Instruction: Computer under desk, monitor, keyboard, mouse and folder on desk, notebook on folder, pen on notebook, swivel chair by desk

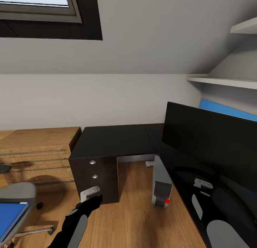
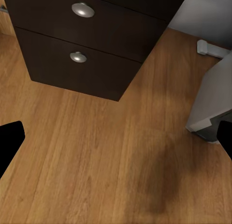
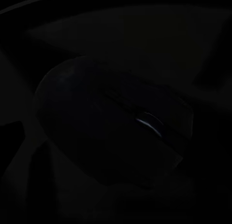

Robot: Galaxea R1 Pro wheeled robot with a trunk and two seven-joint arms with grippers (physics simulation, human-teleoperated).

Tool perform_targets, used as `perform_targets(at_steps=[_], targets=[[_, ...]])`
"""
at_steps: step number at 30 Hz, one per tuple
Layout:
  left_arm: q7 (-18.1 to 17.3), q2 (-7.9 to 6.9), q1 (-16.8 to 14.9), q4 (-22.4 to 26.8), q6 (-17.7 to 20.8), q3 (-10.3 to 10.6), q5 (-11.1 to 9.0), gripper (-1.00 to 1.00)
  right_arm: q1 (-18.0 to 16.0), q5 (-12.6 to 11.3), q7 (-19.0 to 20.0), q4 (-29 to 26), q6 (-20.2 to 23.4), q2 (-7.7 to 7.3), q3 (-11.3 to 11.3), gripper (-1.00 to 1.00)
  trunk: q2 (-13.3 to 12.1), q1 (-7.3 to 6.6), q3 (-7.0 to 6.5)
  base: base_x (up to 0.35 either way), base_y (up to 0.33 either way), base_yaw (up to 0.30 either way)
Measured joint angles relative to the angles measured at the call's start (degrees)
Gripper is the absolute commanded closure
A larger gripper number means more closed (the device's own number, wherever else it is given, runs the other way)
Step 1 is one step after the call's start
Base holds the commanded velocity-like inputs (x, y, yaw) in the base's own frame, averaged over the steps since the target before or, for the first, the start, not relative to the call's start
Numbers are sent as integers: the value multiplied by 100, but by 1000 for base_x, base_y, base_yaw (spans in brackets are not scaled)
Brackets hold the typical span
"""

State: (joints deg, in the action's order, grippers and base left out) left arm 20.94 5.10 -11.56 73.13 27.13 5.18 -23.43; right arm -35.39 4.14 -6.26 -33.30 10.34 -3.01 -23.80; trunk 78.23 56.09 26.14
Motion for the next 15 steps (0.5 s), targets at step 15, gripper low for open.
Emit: perform_targets(at_steps=[15], targets=[[3,0,0,0,-1,1,2,-100,-3,51,-14,-9,-12,1,9,-100,201,109,89,0,0,0]])
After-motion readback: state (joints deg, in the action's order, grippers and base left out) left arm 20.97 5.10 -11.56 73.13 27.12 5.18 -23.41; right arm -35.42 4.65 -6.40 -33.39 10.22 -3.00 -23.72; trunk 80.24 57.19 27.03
